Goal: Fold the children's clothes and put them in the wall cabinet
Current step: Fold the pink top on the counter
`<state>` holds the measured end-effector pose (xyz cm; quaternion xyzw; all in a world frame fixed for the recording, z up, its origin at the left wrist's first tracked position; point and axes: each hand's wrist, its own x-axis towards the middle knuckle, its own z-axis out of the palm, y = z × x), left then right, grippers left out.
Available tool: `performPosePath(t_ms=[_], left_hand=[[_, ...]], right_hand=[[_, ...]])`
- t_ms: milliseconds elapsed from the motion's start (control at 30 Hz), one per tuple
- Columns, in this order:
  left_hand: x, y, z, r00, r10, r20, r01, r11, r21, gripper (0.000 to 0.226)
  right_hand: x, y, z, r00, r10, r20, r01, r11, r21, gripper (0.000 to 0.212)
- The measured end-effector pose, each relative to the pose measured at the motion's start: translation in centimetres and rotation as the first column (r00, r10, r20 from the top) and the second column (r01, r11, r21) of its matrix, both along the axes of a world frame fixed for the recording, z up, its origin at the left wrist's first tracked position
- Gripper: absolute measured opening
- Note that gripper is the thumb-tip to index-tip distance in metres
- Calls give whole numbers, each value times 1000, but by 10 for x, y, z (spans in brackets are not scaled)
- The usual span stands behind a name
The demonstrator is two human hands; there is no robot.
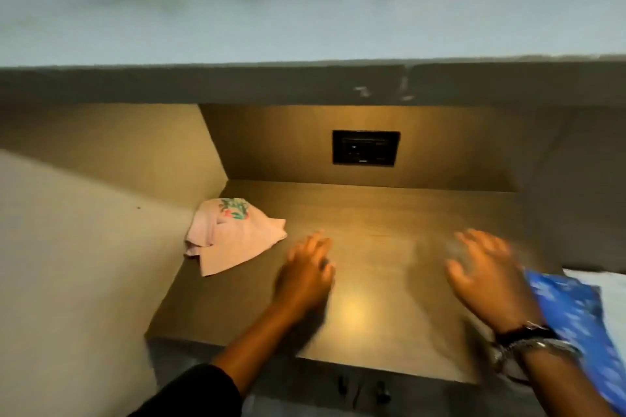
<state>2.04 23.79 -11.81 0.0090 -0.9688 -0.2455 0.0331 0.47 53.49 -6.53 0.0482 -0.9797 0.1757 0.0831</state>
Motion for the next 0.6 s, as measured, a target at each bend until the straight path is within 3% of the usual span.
performPosePath(t_ms=[100, 200, 333, 433, 500, 567, 600], left_hand=[[2, -99, 5, 976, 214, 50, -193, 942, -274, 57], [12, -166, -2, 965, 245, 98, -176, 876, -449, 54], [17, -207, -15, 992, 90, 86, -43, 897, -440, 34], [9, -212, -17, 997, 73, 25, -52, 874, -483, 23], [4, -212, -14, 997, 72, -8, -67, 883, -464, 23], [-1, -208, -1, 990, 89, -105, -119, 938, -325, 24], [-3, -205, 12, 978, 130, -163, -159, 971, -176, 22]], right_hand=[[-26, -118, -8, 949, 309, 60, -310, 950, 17, 48], [-46, -223, -30, 852, 521, 58, -524, 843, 125, 32], [-70, -309, -54, 825, 538, 174, -565, 778, 275, 29], [-79, -324, -65, 862, 491, 128, -503, 794, 342, 30], [-78, -320, -62, 883, 462, 82, -466, 841, 274, 31], [-78, -308, -51, 911, 411, 17, -412, 911, 24, 24], [-77, -301, -42, 929, 370, -9, -366, 916, -161, 18]])
